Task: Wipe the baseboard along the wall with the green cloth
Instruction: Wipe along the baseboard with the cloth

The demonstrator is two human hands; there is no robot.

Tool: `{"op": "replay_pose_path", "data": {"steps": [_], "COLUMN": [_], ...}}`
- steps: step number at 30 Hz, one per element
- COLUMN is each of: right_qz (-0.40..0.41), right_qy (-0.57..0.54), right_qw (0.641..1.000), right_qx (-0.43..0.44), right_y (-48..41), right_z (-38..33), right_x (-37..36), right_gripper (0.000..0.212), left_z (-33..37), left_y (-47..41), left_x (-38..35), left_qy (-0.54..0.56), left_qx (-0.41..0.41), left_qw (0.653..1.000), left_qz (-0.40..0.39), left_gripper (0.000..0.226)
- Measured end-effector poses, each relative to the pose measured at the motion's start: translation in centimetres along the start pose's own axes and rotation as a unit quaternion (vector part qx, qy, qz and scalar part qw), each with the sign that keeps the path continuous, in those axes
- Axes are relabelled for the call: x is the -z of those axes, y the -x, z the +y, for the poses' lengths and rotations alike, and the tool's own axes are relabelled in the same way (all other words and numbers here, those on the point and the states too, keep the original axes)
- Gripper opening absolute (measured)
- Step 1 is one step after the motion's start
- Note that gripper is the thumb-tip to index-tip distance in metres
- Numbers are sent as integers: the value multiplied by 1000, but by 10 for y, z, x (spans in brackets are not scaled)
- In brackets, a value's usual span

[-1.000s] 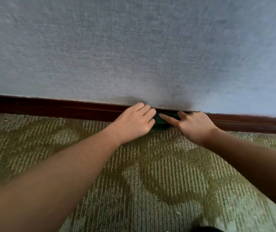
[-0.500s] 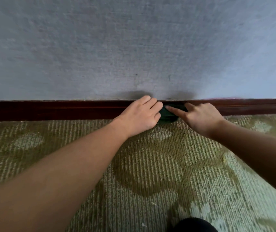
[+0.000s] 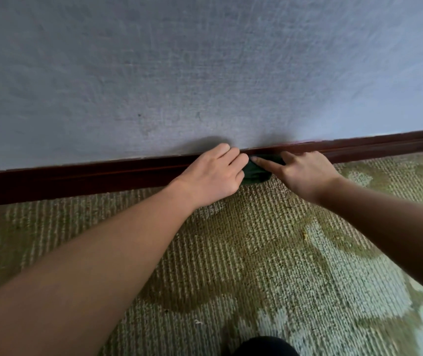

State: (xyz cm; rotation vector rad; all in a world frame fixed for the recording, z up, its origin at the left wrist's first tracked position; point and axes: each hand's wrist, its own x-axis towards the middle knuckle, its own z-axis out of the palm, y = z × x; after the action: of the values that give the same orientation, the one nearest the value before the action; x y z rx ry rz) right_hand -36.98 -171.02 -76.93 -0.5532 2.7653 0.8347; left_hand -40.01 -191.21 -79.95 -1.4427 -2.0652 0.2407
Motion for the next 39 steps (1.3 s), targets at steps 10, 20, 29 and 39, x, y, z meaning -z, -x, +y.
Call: {"op": "replay_pose_path", "data": {"steps": [10,20,29,39], "right_qz": [-19,-13,-13,-27], "right_qy": [1,-50,-68,-87], "right_qw": [1000,997,993,984], "right_qx": [3,-49,-99,-156], "right_y": [12,28,47,63], "right_z": [37,51,81,105], "right_x": [-19,-35,-68,-85], "right_gripper": [65,64,63,64], "left_z": [4,6,33,44], "left_y": [-45,-78,-126,-160], "left_x": [-9,-9,-23,-34], "left_qy": [-33,-57,-17,-40], "left_qx": [-104,-138,-105,-142], "left_qw": [994,987,992,986], "left_qz": [-30,-61,-71,-84], "left_gripper": [31,13,11,7]}}
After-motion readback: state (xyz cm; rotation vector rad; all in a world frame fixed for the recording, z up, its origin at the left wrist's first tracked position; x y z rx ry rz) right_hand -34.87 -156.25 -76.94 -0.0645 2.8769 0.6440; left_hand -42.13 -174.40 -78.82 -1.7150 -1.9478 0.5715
